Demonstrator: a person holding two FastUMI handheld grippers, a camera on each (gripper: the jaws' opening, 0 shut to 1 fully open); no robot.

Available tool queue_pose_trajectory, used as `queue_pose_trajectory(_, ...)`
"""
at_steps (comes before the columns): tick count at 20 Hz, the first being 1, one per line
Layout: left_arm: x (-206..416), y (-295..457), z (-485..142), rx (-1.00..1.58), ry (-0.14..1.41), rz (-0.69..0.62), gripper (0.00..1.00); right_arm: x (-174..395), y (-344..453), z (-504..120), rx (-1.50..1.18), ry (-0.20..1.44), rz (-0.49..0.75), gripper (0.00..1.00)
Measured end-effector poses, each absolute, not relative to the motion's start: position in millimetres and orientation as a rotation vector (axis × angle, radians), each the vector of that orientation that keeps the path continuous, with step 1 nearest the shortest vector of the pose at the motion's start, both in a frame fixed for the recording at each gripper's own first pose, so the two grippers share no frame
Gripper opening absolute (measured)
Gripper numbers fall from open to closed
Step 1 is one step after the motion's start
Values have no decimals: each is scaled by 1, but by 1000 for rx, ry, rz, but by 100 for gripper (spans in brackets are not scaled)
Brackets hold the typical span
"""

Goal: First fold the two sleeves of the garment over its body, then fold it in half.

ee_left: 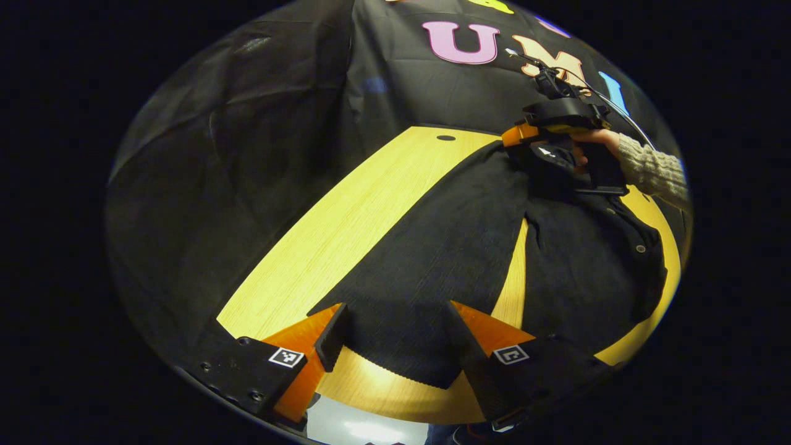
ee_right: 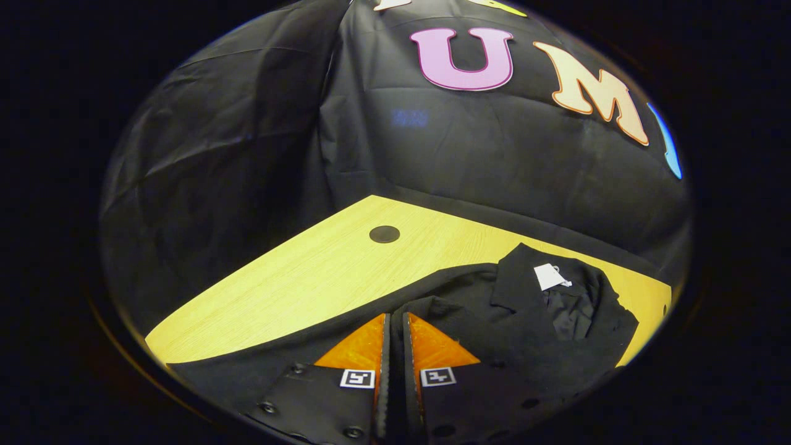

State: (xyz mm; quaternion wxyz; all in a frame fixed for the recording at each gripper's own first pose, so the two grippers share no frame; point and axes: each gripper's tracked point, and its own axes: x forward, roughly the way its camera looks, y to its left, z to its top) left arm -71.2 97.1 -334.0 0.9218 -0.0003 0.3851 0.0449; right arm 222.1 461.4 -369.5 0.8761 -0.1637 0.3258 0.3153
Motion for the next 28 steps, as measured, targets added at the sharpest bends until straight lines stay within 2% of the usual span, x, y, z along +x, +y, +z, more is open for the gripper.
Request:
queue_pose_trajectory(1, -71, 97, -334, -8, 794, 94, 95, 218, 463, -371, -332, 697, 673, 19)
queue_pose_trajectory(4, -73, 98, -333, -23, 783, 98, 96, 207, 470, -380, -320, 743, 686, 59)
queue_pose_trajectory(7, -74, 99, -336, -18, 769, 97, 96, 203, 474, -367, -345, 701, 693, 99)
queue_pose_trajectory(11, -72, 93, -333, -15, 763, 69, 92, 198, 470, -336, -316, 670, 712, 99)
queue_pose_trajectory(13, -69, 86, -331, -17, 779, 49, 82, 197, 460, -309, -302, 646, 702, 99)
queue_pose_trajectory(17, -68, 84, -331, -27, 775, 57, 55, 199, 427, -235, -253, 509, 669, 99)
queue_pose_trajectory(18, -67, 88, -332, -31, 774, 69, 39, 199, 414, -215, -243, 481, 656, 99)
queue_pose_trajectory(19, -67, 89, -329, -37, 772, 76, 35, 196, 404, -200, -231, 461, 647, 99)
queue_pose_trajectory(22, -67, 91, -329, -54, 767, 66, 9, 198, 356, -153, -204, 396, 597, 99)
queue_pose_trajectory(24, -67, 89, -326, -74, 770, 59, 3, 197, 319, -123, -190, 343, 543, 99)
queue_pose_trajectory(28, -64, 87, -327, -142, 778, 79, 0, 180, 244, -86, -168, 271, 420, 98)
